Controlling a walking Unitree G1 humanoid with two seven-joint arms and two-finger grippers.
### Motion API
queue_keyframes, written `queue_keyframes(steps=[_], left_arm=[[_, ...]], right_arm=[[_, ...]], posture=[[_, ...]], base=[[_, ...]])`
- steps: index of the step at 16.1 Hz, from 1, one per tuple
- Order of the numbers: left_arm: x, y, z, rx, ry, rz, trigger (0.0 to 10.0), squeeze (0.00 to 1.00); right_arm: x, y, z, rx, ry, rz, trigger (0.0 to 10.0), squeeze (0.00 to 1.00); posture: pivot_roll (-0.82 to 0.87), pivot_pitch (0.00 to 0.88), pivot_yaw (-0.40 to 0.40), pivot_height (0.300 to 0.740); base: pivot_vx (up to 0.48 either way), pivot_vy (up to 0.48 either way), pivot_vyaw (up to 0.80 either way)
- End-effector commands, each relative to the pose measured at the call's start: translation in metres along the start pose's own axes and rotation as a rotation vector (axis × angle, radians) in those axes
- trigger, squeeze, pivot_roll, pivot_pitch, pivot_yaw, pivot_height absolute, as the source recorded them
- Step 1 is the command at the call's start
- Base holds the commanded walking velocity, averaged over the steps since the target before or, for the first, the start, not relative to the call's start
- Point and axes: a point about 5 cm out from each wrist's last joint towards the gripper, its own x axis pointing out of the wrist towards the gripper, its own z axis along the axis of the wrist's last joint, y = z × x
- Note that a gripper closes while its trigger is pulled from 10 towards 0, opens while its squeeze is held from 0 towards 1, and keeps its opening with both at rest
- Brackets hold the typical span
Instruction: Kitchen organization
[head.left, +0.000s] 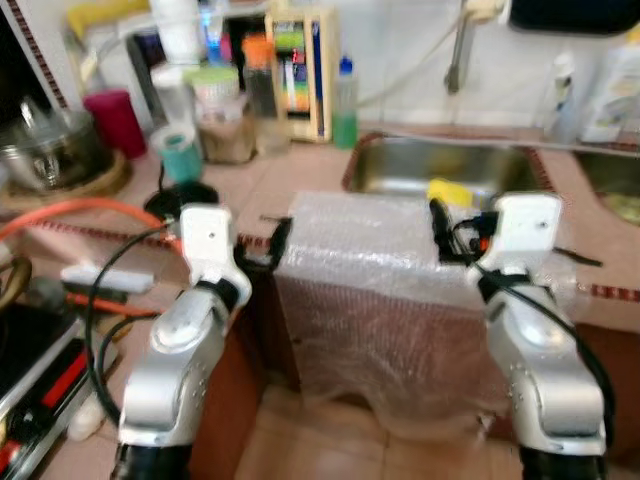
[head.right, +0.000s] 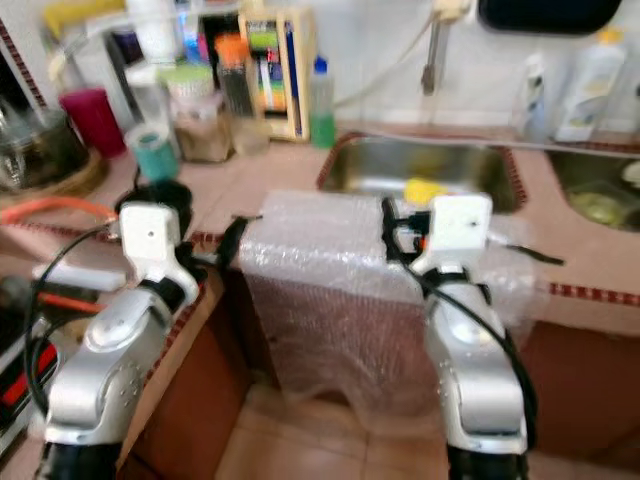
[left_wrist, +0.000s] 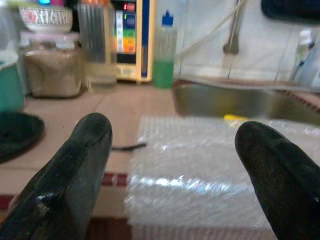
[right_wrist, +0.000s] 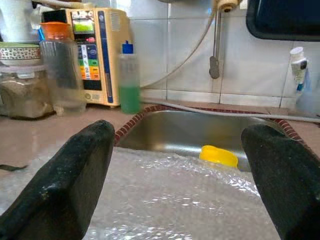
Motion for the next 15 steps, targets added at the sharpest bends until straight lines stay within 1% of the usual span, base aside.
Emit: queue_keyframes(steps=[1,2,3,6,15], left_arm=[[0.0017,0.0,0.0025,0.002,-0.008,-0.009,10.0,0.0],[0.0008,0.0003,0.0015,0.001,-0.008,-0.011,10.0,0.0],[0.0001,-0.0001,0.0007,-0.004,-0.008,-0.017,10.0,0.0],[-0.0004,-0.0021,-0.0005,-0.014,-0.009,-0.027,10.0,0.0],[-0.0006,-0.0058,-0.0035,-0.018,0.001,-0.061,10.0,0.0]], right_arm=[[0.0027,0.0004,0.0059,-0.002,-0.019,-0.001,10.0,0.0],[0.0026,0.0005,0.0061,-0.002,-0.02,-0.001,10.0,0.0],[0.0024,0.0003,0.0059,-0.003,-0.019,-0.001,10.0,0.0],[0.0027,0.0005,0.0056,0.0,-0.019,-0.002,10.0,0.0],[0.0028,0.0014,0.0046,0.006,-0.018,-0.005,10.0,0.0]], posture=[[0.04,0.0,0.07,0.74],[0.04,0.0,0.07,0.74],[0.04,0.0,0.07,0.74],[0.04,0.0,0.069,0.74],[0.04,0.0,0.075,0.74]], base=[[0.0,0.0,0.0],[0.0,0.0,-0.56],[0.0,-0.326,-0.75],[0.0,-0.472,-0.74],[0.0,-0.472,0.0]])
